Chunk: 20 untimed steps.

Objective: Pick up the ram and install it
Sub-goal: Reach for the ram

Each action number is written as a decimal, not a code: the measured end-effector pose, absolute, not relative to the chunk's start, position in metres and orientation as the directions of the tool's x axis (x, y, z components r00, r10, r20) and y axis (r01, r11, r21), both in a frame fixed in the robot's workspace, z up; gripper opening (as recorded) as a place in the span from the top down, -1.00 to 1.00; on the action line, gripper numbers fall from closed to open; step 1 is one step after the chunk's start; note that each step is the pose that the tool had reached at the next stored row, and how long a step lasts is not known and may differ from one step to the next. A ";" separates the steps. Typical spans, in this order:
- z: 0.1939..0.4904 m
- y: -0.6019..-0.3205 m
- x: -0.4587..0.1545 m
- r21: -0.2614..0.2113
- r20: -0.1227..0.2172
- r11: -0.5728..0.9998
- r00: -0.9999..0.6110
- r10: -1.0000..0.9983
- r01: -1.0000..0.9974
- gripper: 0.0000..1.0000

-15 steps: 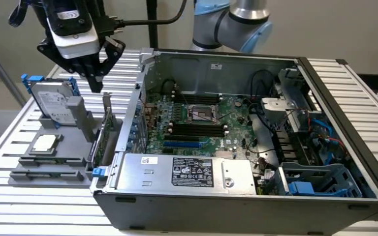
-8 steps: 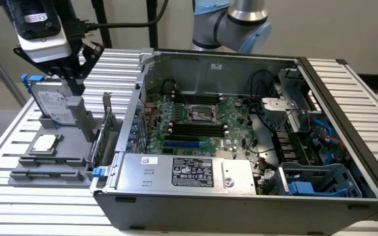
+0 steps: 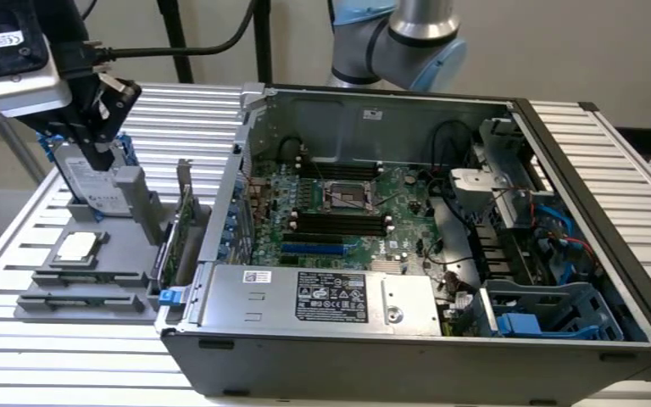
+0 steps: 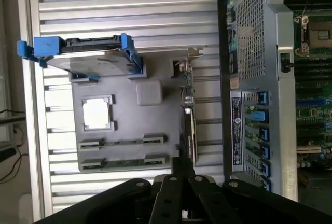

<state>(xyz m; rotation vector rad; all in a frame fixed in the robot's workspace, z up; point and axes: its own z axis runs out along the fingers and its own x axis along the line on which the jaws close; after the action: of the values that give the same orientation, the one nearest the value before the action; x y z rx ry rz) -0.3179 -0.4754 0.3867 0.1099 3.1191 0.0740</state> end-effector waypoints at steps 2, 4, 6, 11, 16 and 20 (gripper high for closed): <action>0.385 -0.477 -0.326 0.048 -0.017 0.996 -0.997 0.071 0.070 0.79; 0.384 -0.479 -0.333 0.048 -0.017 0.996 -0.997 0.071 0.070 0.79; 0.383 -0.480 -0.340 0.047 -0.016 0.996 -0.997 0.071 0.070 0.79; 0.380 -0.484 -0.355 0.047 -0.012 0.996 -0.997 0.071 0.070 0.79; 0.376 -0.489 -0.367 0.046 -0.004 0.996 -0.997 0.071 0.071 0.79; 0.373 -0.495 -0.370 0.045 0.007 0.996 -0.997 0.071 0.071 0.79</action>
<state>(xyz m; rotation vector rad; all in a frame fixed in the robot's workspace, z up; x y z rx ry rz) -0.3702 -0.4945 0.3730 0.1114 3.1446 0.0715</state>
